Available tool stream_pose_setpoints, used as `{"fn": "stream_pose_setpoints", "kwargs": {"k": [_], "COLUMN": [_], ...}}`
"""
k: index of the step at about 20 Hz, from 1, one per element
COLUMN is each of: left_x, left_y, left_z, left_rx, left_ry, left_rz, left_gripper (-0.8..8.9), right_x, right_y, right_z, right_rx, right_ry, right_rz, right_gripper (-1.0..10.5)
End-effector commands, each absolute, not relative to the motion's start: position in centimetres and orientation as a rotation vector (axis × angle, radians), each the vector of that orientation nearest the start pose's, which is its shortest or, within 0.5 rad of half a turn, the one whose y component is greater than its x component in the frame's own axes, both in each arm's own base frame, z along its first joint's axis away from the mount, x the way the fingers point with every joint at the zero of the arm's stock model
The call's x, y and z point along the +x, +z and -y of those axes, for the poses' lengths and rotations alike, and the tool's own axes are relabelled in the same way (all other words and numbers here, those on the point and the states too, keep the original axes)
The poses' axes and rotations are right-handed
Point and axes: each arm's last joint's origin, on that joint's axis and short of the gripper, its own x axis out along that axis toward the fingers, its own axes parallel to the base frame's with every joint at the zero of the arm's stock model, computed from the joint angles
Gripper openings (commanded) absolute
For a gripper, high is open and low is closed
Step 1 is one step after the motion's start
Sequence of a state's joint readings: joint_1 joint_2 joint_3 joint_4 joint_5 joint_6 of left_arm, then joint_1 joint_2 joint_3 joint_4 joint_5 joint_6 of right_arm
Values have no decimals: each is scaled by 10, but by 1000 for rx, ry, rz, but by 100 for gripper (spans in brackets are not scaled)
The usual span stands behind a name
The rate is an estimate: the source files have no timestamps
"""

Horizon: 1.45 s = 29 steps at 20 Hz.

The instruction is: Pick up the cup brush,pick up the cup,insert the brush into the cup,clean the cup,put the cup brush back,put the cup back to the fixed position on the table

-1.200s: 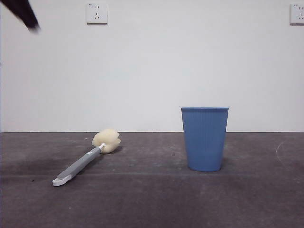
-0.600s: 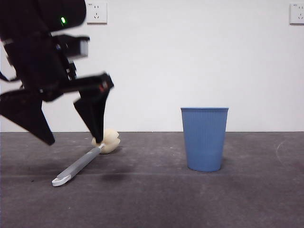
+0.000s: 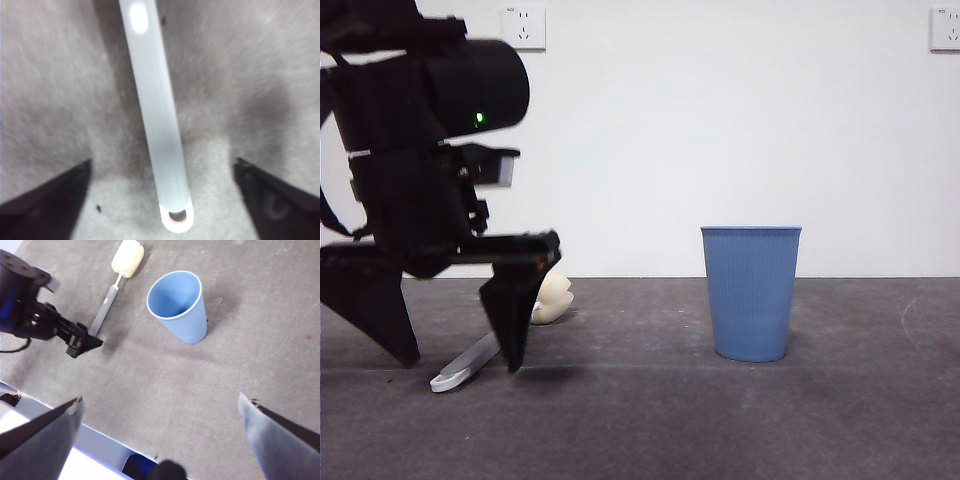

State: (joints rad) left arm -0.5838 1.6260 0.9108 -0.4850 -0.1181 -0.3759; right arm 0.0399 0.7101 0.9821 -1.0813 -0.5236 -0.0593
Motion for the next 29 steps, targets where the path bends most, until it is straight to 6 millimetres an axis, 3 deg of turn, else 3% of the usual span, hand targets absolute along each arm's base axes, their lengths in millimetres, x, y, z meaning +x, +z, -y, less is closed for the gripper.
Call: {"fn": "stream_pose_setpoints", "kwargs": {"k": [1,7,16,19,21,25,29], "left_x": [245,245,243,242,241,238,229], "left_y": [155,155,160,163,168,187,222], "left_z": [164,165,164,163,162,160,151], "left_rx": [81,66,65,63,55,36,60], "left_ry": [-183,-188,-191,-193,-198,-220,-277], "left_rz": [-1211,-1202,-1211,-1206,-1190,-1128,-1042], "left_gripper": [434,166,141,11,-8,-8,-8], "right_x": [103,103,104,104,104,104,112], "right_y": [333,332,332,332,332,332,329], "right_z": [-19,-19,-19,-19,-19,-19,-19], "right_rx": [146,147,148,147,148,148,164], "right_ry": [554,552,553,552,553,553,553], "right_rz": [-777,-778,-781,-781,-781,-781,-814], "right_gripper": [567,567,567,566,566,566,566]}}
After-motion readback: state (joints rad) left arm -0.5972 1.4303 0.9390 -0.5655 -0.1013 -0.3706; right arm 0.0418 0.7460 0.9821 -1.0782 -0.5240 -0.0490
